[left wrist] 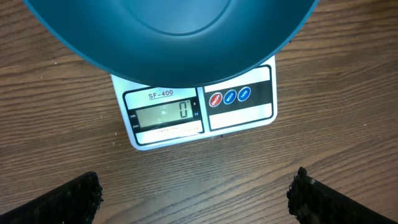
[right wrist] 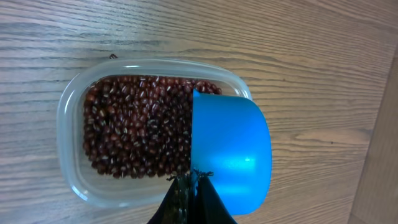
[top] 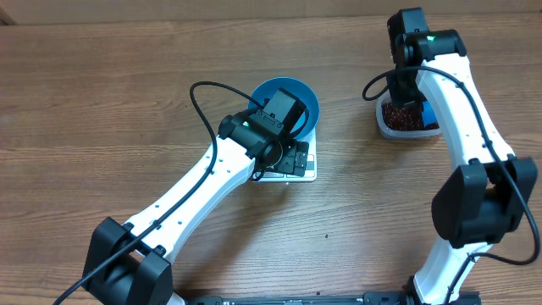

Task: Scoop item into bowl and weigh 150g on scale

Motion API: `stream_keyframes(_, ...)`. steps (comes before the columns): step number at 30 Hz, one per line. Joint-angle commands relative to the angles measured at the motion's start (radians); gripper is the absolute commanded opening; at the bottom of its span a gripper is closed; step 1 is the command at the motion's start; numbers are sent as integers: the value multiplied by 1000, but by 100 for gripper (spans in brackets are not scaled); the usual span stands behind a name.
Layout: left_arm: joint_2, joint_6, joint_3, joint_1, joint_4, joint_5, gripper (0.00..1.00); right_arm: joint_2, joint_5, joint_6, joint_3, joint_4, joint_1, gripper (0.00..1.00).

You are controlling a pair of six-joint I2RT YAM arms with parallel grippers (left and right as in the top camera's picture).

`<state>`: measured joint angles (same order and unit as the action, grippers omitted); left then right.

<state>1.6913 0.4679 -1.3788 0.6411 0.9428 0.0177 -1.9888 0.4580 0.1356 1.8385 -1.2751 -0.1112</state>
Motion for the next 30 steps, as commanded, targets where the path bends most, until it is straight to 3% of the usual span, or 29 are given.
stream_keyframes(1, 8, -19, 10, -3, -2, -8, 99, -47, 39, 4, -7, 23, 1, 4)
stream_keyframes(17, 8, -19, 10, -3, -2, -8, 100, -89, 13, -90, -137, 93, 19, 4)
stream_keyframes(30, 8, -19, 10, -3, -2, -8, 100, -89, -301, -110, -166, 134, 46, 4)
